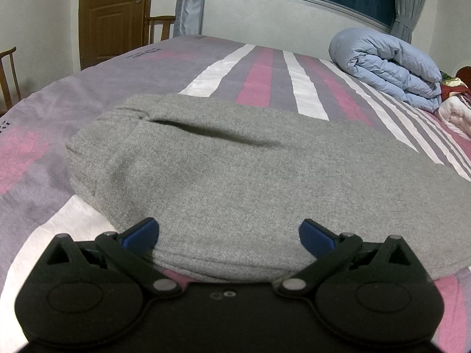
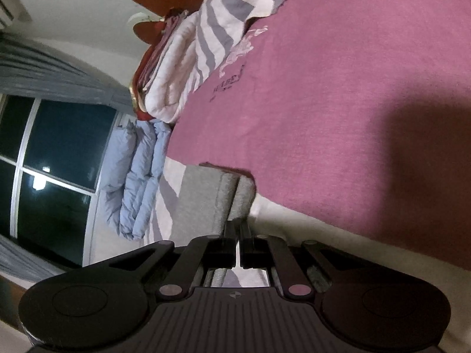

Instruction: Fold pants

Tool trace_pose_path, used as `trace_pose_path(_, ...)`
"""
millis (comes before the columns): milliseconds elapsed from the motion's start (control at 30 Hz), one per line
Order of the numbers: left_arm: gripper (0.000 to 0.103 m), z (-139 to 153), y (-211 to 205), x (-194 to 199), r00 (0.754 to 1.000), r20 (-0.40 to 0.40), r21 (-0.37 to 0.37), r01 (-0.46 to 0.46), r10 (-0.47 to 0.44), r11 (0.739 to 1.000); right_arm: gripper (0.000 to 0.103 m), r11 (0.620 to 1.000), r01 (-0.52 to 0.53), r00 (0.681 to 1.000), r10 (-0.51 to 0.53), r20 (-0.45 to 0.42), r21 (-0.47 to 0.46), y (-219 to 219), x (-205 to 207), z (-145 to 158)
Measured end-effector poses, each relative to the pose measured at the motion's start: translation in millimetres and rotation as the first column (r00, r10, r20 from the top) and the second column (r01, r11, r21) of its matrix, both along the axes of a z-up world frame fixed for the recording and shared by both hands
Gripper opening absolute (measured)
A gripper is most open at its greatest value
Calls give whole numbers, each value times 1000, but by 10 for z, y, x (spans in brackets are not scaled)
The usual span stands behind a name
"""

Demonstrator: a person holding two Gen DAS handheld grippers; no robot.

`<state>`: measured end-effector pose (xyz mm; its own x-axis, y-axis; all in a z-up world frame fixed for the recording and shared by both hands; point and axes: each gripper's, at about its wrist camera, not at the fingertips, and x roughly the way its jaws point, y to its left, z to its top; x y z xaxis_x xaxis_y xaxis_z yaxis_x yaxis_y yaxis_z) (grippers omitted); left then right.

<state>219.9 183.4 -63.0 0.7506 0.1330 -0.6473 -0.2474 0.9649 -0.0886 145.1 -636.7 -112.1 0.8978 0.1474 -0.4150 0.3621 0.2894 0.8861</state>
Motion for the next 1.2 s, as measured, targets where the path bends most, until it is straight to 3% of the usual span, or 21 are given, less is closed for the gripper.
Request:
trace_pose_path(200, 97, -8, 5, 8, 1000, -2, 1, 0, 0, 1000, 3, 998, -51, 998, 51, -22, -24, -21, 262, 14)
trace_pose_path(367, 97, -9, 7, 11, 1000, -2, 1, 0, 0, 1000, 3, 988, -118, 993, 115, -26, -98, -1, 382, 120)
trace_pose_path(600, 97, -16, 9, 13, 1000, -2, 0, 0, 0, 1000, 6, 999, -42, 999, 41, -32, -30, -47, 116, 48)
trace_pose_path(1200, 97, -13, 22, -3, 1000, 3, -7, 1, -1, 1000, 7, 1000, 9, 998, -10, -56, -12, -38, 57, 44)
